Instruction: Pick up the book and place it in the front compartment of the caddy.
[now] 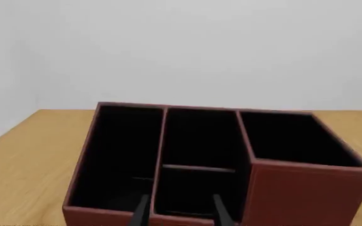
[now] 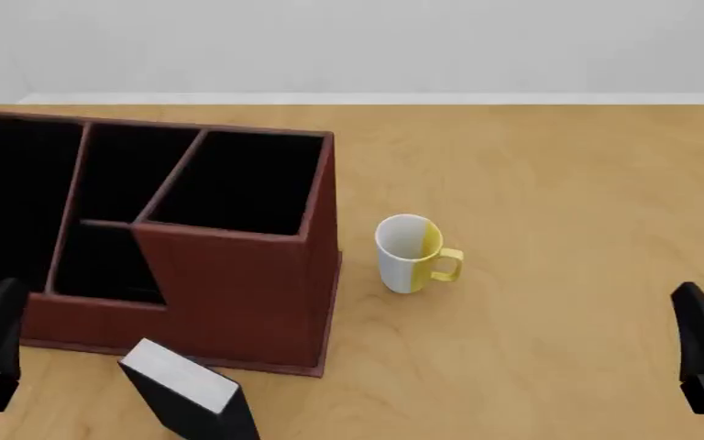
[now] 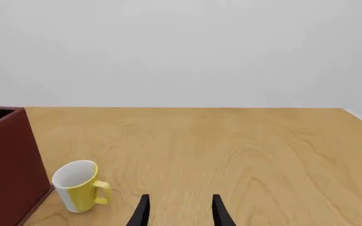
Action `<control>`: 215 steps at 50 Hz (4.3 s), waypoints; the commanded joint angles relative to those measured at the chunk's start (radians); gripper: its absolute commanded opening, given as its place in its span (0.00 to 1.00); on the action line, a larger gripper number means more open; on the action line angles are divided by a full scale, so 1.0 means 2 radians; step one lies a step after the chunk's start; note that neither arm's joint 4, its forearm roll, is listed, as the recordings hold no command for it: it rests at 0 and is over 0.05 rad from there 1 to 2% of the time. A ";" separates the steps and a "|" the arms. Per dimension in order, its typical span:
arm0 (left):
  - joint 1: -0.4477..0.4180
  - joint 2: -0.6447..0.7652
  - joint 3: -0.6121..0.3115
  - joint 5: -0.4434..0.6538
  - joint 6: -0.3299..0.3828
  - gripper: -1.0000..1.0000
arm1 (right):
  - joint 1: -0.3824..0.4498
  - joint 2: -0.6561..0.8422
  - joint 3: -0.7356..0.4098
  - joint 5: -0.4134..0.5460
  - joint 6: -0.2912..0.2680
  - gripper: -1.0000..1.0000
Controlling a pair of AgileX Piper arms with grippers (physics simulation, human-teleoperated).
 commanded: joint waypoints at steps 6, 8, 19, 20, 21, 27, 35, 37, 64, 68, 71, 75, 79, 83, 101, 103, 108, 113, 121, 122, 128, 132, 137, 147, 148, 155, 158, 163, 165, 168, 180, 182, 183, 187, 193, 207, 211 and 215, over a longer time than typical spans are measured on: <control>0.004 0.002 0.008 -0.007 0.008 1.00 | 0.004 0.000 0.000 0.002 -0.001 1.00; 0.004 0.002 0.008 -0.007 0.007 1.00 | 0.004 0.000 0.000 0.002 -0.001 1.00; 0.005 0.005 0.002 -0.005 -0.010 1.00 | 0.004 0.000 0.000 0.003 -0.003 1.00; 0.006 0.006 0.001 -0.005 -0.014 1.00 | 0.003 0.000 0.000 0.003 -0.003 1.00; 0.008 0.009 -0.002 -0.006 -0.015 1.00 | 0.003 0.000 0.000 0.002 -0.003 1.00; 0.012 0.025 -0.046 0.008 -0.043 1.00 | 0.000 0.003 0.000 0.000 -0.003 1.00; -0.053 0.049 -0.160 0.058 0.009 1.00 | -0.003 0.012 0.000 -0.010 -0.001 1.00; -0.080 0.066 -0.186 0.067 0.010 1.00 | -0.002 0.013 0.000 -0.012 -0.001 1.00; -0.443 0.349 -0.625 0.374 0.071 1.00 | -0.004 0.028 0.000 -0.028 -0.003 1.00; -0.471 0.360 -0.679 0.406 0.106 1.00 | -0.005 0.033 0.000 -0.033 -0.004 1.00; -0.508 0.399 -0.725 0.469 0.114 1.00 | -0.005 0.039 0.000 -0.039 -0.004 1.00; -0.527 0.433 -0.788 0.523 0.127 1.00 | -0.007 0.042 0.000 -0.042 -0.004 1.00; -0.583 0.466 -0.852 0.594 0.160 1.00 | -0.009 0.036 0.000 -0.036 -0.005 1.00; -0.617 0.479 -0.841 0.604 0.171 1.00 | -0.009 0.033 0.000 -0.033 -0.005 1.00; -0.693 0.532 -0.693 0.604 0.180 1.00 | -0.010 0.040 0.000 -0.039 -0.005 1.00; -0.696 0.535 -0.694 0.604 0.186 1.00 | -0.010 0.039 0.000 -0.039 -0.005 1.00; -0.701 0.543 -0.675 0.604 0.191 1.00 | -0.010 0.038 0.000 -0.037 -0.004 1.00; -0.673 0.550 -0.632 0.604 0.237 1.00 | -0.010 0.033 0.000 -0.033 -0.003 1.00; -0.626 0.555 -0.611 0.604 0.311 1.00 | -0.011 0.023 0.000 -0.024 -0.002 1.00; -0.626 0.555 -0.611 0.604 0.311 1.00 | -0.011 0.023 0.000 -0.024 -0.002 1.00; -0.606 0.557 -0.601 0.604 0.340 1.00 | -0.011 0.019 0.000 -0.019 0.000 1.00; -0.598 0.554 -0.603 0.604 0.362 1.00 | -0.011 0.019 0.000 -0.019 0.000 1.00; -0.561 0.549 -0.572 0.604 0.416 1.00 | -0.011 0.018 0.000 -0.018 0.001 1.00; -0.564 0.537 -0.560 0.604 0.458 1.00 | -0.010 0.017 0.000 -0.017 0.002 1.00; -0.564 0.537 -0.559 0.604 0.459 1.00 | -0.010 0.017 0.000 -0.017 0.002 1.00; -0.527 0.534 -0.528 0.604 0.499 1.00 | -0.010 0.013 0.000 -0.013 0.003 1.00; -0.522 0.534 -0.512 0.604 0.503 1.00 | -0.011 0.012 0.000 -0.012 0.003 1.00; -0.496 0.530 -0.493 0.604 0.530 1.00 | -0.011 0.010 0.000 -0.010 0.003 1.00; -0.493 0.530 -0.491 0.604 0.533 1.00 | -0.011 0.009 0.000 -0.010 0.004 1.00; -0.486 0.532 -0.485 0.604 0.537 1.00 | -0.011 0.009 -0.001 -0.009 0.004 1.00; -0.435 0.533 -0.459 0.604 0.583 1.00 | -0.013 0.008 -0.001 -0.008 0.004 1.00; -0.424 0.533 -0.455 0.604 0.591 1.00 | -0.013 0.008 -0.001 -0.008 0.004 1.00; -0.423 0.532 -0.454 0.604 0.594 1.00 | -0.014 0.007 -0.001 -0.007 0.004 1.00; -0.401 0.532 -0.450 0.604 0.615 1.00 | -0.014 0.007 -0.001 -0.007 0.004 1.00; -0.391 0.535 -0.448 0.604 0.621 1.00 | -0.015 0.006 -0.001 -0.006 0.004 1.00; -0.389 0.538 -0.442 0.604 0.620 1.00 | -0.014 0.004 -0.001 -0.004 0.005 1.00; -0.397 0.540 -0.443 0.604 0.611 1.00 | -0.014 0.004 -0.001 -0.003 0.004 1.00; -0.395 0.541 -0.443 0.604 0.612 1.00 | -0.014 0.005 -0.001 -0.004 0.004 1.00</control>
